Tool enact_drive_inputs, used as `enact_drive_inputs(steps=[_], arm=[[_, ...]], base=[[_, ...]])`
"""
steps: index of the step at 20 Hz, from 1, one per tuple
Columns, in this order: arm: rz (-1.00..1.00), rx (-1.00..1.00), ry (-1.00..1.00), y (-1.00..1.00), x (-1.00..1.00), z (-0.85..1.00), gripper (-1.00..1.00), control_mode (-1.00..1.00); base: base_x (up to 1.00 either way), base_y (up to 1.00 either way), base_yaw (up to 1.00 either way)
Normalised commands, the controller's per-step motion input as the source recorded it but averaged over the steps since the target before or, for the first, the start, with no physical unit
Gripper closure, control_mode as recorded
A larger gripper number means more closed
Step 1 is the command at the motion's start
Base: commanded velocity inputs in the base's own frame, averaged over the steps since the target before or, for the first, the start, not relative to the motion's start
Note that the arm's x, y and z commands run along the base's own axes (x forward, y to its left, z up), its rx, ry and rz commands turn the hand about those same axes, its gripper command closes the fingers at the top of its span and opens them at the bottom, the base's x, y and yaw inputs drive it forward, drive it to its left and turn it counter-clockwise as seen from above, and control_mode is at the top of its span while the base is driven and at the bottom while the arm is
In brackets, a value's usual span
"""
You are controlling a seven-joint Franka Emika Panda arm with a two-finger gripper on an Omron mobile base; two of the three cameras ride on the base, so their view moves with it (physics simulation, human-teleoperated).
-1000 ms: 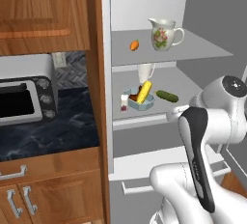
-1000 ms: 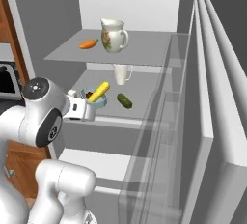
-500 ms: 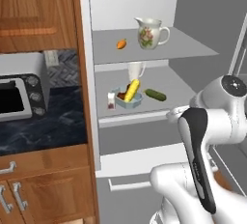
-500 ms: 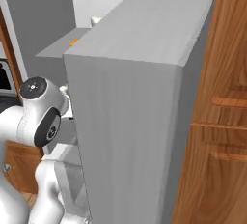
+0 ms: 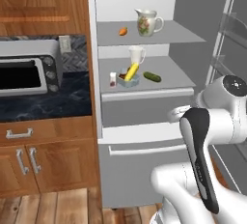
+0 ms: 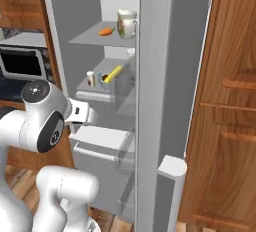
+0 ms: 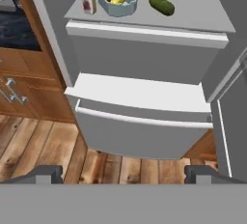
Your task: Place the tupperware on the second highest shelf of the fridge. Make space for the tupperware among the existing items by rearranging them on the shelves if needed. Close the fridge door when finished.
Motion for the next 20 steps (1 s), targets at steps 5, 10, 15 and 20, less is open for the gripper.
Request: enact_drive_inputs(steps=[5, 10, 15, 20], arm=[[0.0, 0.0, 0.0, 0.0, 0.0, 0.0, -1.0, 1.0], [0.0, 0.0, 0.0, 0.0, 0.0, 0.0, -1.0, 1.0], [0.0, 0.0, 0.0, 0.0, 0.0, 0.0, -1.0, 1.0], [0.0, 0.0, 0.0, 0.0, 0.0, 0.0, -1.0, 1.0]], base=[[-0.68, 0.0, 0.07], [-0.59, 0.08, 0.03], [-0.44, 0.19, 0.01], [-0.3, 0.35, -0.01]])
